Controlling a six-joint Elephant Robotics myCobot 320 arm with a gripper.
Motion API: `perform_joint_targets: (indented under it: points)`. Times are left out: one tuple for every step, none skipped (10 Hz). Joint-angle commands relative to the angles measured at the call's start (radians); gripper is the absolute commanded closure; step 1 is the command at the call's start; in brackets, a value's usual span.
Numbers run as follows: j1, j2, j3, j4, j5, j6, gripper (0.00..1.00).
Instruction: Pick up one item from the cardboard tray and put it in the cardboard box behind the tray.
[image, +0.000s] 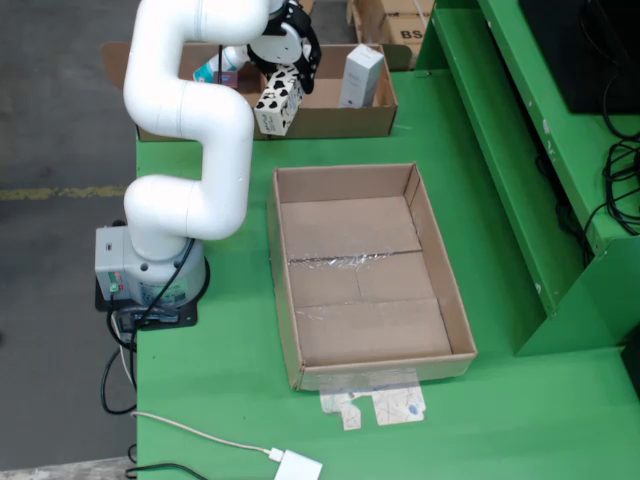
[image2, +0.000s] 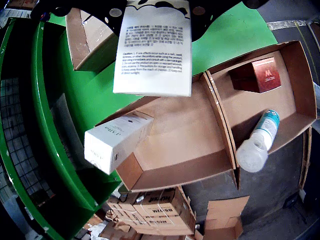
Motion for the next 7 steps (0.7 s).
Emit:
perform_joint_targets:
  points:
    - [-0.036,-0.381,0.687,0.054,-0.071,-0.093,1.0]
    - [-0.039,-0.441,0.687,0.235,-0.115,-0.142,1.0]
    - [-0.031,-0.53,0.687,0.502,-0.203,-0.229,1.0]
    - [-0.031,-0.53,0.687,0.502,-0.203,-0.229,1.0]
    - [-0.017,-0.629,0.687,0.803,-0.299,-0.347,1.0]
    - [-0.017,-0.635,0.687,0.804,-0.299,-0.341,1.0]
    - [-0.018,-0.635,0.687,0.804,-0.299,-0.369,1.0]
